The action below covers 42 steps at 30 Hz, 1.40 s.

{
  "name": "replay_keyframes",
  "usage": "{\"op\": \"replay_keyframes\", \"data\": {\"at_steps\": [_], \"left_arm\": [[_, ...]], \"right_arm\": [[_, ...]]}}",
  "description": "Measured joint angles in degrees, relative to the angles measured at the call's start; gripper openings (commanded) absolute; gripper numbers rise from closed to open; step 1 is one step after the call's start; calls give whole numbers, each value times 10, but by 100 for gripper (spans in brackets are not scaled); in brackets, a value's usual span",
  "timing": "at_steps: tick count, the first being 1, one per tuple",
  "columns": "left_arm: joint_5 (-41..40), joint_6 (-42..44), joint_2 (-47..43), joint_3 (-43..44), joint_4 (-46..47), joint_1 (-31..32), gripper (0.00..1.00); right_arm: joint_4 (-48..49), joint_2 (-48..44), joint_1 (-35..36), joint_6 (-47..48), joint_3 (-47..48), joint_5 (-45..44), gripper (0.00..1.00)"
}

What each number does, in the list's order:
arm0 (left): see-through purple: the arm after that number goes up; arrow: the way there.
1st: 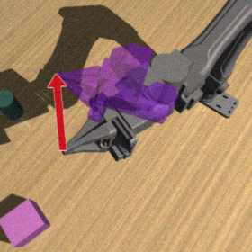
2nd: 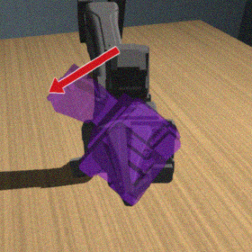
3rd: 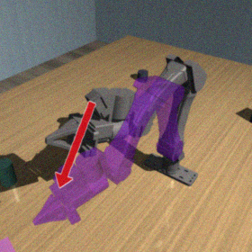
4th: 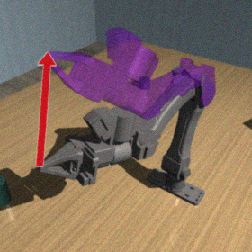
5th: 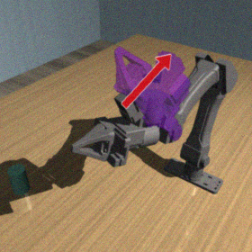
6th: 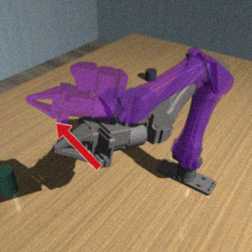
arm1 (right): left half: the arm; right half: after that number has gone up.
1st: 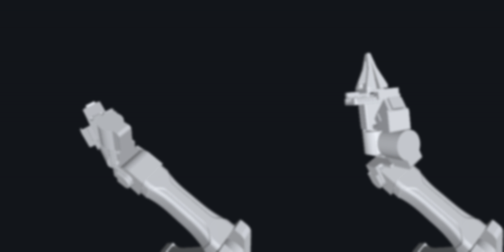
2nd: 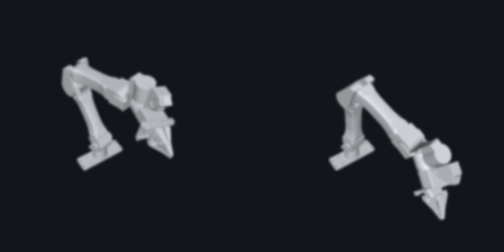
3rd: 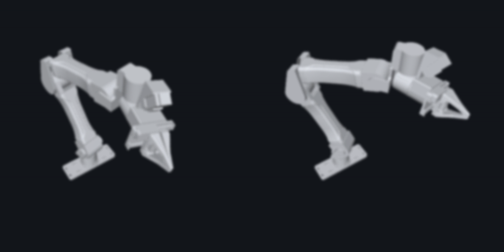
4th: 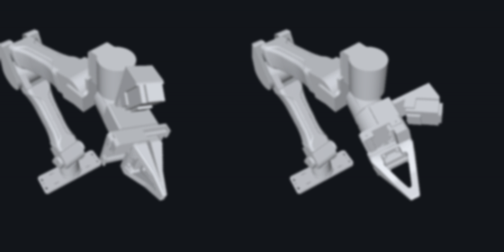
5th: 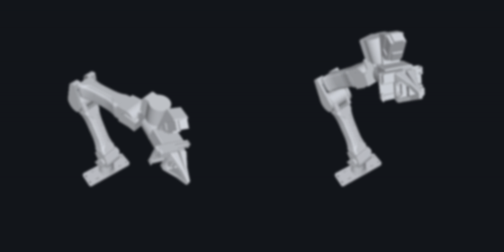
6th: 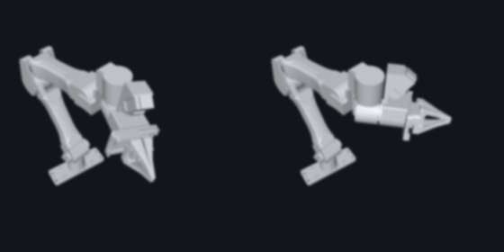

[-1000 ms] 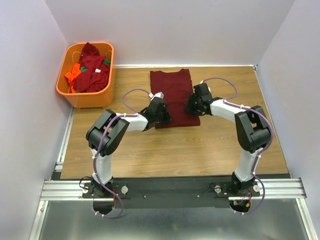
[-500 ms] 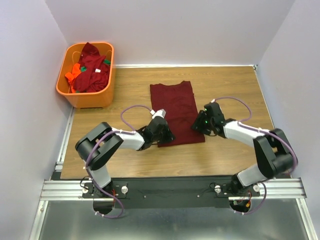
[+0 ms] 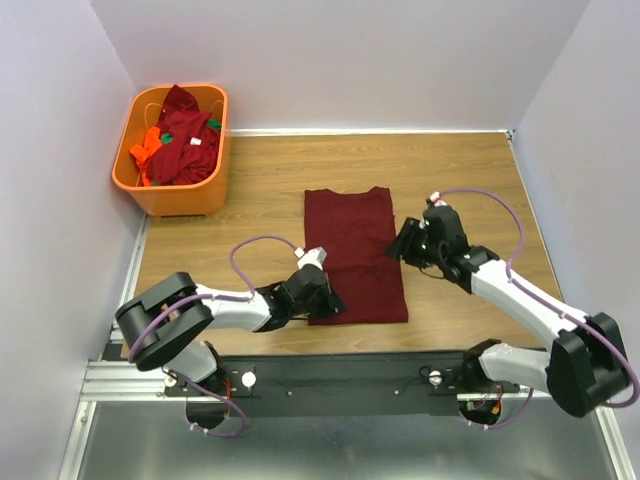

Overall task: Fold and stack the t-shirts
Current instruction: Fold the tshirt

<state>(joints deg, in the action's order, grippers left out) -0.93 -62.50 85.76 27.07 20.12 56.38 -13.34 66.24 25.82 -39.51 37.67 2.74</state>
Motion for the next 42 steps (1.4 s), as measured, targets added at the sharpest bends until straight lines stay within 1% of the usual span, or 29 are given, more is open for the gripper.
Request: {"op": "replay_keyframes", "data": {"at_steps": [2,8,10,14,22,23,25,26,30,32,34,38,42], "left_arm": [[-7,0,-20,-4,-16,0,0],[-19,3,-52,-3,-36,0,0],[-21,3,-54,-3,-40,0,0],[-21,3,-55,-3,-44,0,0],[-21,3,-55,-4,-45,0,0],[-20,3,-55,-5,-44,0,0],[-20,3,-55,-7,-43,0,0],[-20,3,-54,-9,-41,0,0],[-20,3,-50,-19,-33,0,0],[-20,2,-47,-24,-28,0,0],[-19,2,-45,-29,-22,0,0],[-15,-1,-42,-37,-7,0,0],[-12,-5,-42,-46,8,0,0]], "right_arm": [[0,36,16,19,52,-19,52],[-8,146,87,54,141,-86,50],[-19,183,108,63,158,-110,50],[-44,227,137,75,173,-155,50],[-74,284,158,82,203,-219,49],[-75,287,158,82,205,-223,42],[-77,295,158,81,211,-233,33],[-77,299,158,80,213,-238,23],[-78,312,158,71,214,-250,8],[-78,315,158,66,214,-254,4],[-78,315,158,61,213,-259,4],[-78,309,158,50,201,-264,1],[-80,277,158,36,180,-276,1]]}}
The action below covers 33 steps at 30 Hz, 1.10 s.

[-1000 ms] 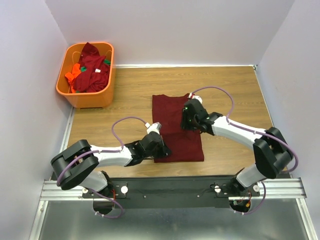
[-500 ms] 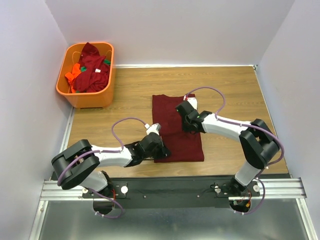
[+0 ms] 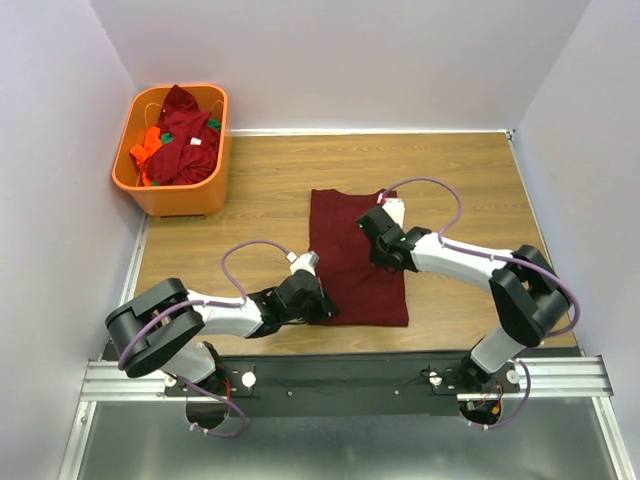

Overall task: Fold and stack the t-shirts
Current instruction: Fold the tshirt

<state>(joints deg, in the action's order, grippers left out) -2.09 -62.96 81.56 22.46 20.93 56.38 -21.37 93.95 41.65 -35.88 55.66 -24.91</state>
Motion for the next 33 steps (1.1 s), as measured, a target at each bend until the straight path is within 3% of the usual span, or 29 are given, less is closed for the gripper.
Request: {"op": "replay_keyframes", "data": {"at_steps": [5,11,18,27,33], "left_arm": [[1,-3,0,-5,10,0,0],[2,-5,2,-9,20,0,0],[3,-5,1,-10,21,0,0],[-4,14,-90,23,-39,-6,0],[-10,48,-98,82,-60,-62,0]], "right_arm": [[1,-58,0,-15,-11,-19,4],[14,-86,1,-18,-14,-25,31],[17,-50,1,-13,-12,-23,45],[16,-111,1,-21,-44,-22,49],[18,-140,1,-38,-50,-21,45]]}}
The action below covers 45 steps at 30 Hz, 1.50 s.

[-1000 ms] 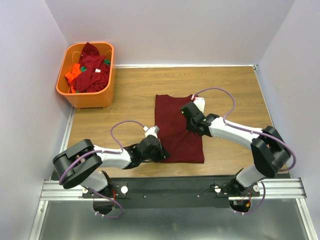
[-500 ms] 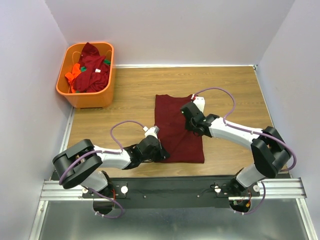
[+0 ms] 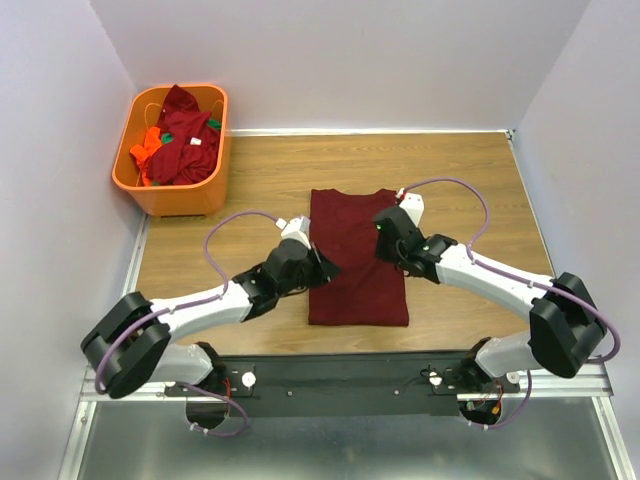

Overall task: Fold and stack the t-shirts
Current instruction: Fold the tshirt

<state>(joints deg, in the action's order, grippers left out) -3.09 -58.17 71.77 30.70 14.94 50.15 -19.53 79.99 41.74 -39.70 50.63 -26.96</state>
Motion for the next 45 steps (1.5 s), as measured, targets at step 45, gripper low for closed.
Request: {"op": "replay_keyframes", "data": {"at_steps": [45], "left_arm": [[71,92,201,47,60,-202,1]], "right_arm": [[112,103,-155,13,-56,189,43]]}}
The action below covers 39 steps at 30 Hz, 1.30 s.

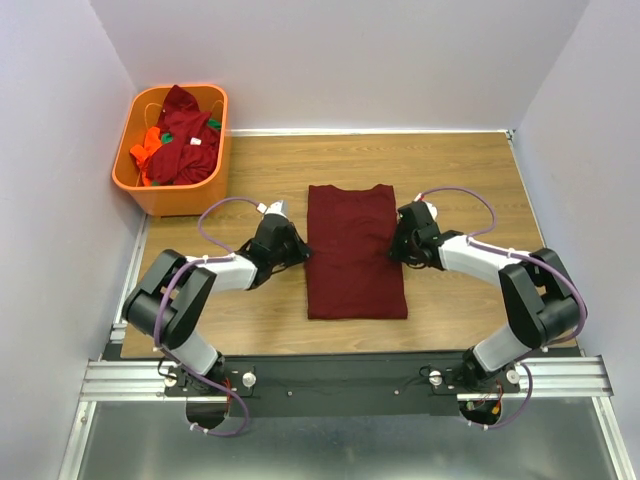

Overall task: Fold and stack the t-shirts
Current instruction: Fold the tshirt

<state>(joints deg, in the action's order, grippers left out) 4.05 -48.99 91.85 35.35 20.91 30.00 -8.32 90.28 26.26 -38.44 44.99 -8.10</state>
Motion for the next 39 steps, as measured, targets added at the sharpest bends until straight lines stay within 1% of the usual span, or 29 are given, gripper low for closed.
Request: {"op": "replay_keyframes", "data": {"at_steps": [4,7,9,12,13,15,16,18,19,20,24,26,31,34,36,37,39], "left_arm": [[14,20,-27,18,-13,0,2],[30,32,-53,39,-16,4,2],[38,37,-63,48,-17,10,2],[48,38,-71,56,-17,24,2],[52,38,-72,56,-18,27,2],[59,38,-72,56,-21,32,2],[61,37,-72,56,-22,32,2],[63,36,-75,53,-22,32,2],[65,35,-77,50,-22,32,2],[66,35,-80,46,-21,32,2],[72,30,-101,13,-16,33,2],[72,26,-120,-16,-14,36,2],[71,15,-176,-89,-13,51,18],[71,3,-213,-125,-14,59,30],[71,-5,-245,-148,-19,66,31],[70,-6,-259,-155,-23,70,31],[63,-14,-285,-161,-38,83,31]], "right_arm": [[-23,-29,0,9,0,18,43],[-38,-73,0,13,5,42,43],[-38,-101,0,14,17,73,42],[-22,-107,0,14,32,118,39],[-8,-101,0,13,34,146,36],[6,-89,0,10,34,172,35],[15,-76,0,8,33,186,32],[35,-54,0,4,29,201,30],[43,-41,0,2,26,205,26],[49,-30,0,0,24,206,24],[78,34,-4,-13,9,204,24],[99,55,-9,-29,-1,210,24],[117,56,-12,-36,-4,207,30],[116,50,-11,-35,-4,209,36],[112,44,-12,-35,-4,211,39],[108,39,-12,-34,-4,212,46],[95,24,-12,-32,-4,212,50]]}}
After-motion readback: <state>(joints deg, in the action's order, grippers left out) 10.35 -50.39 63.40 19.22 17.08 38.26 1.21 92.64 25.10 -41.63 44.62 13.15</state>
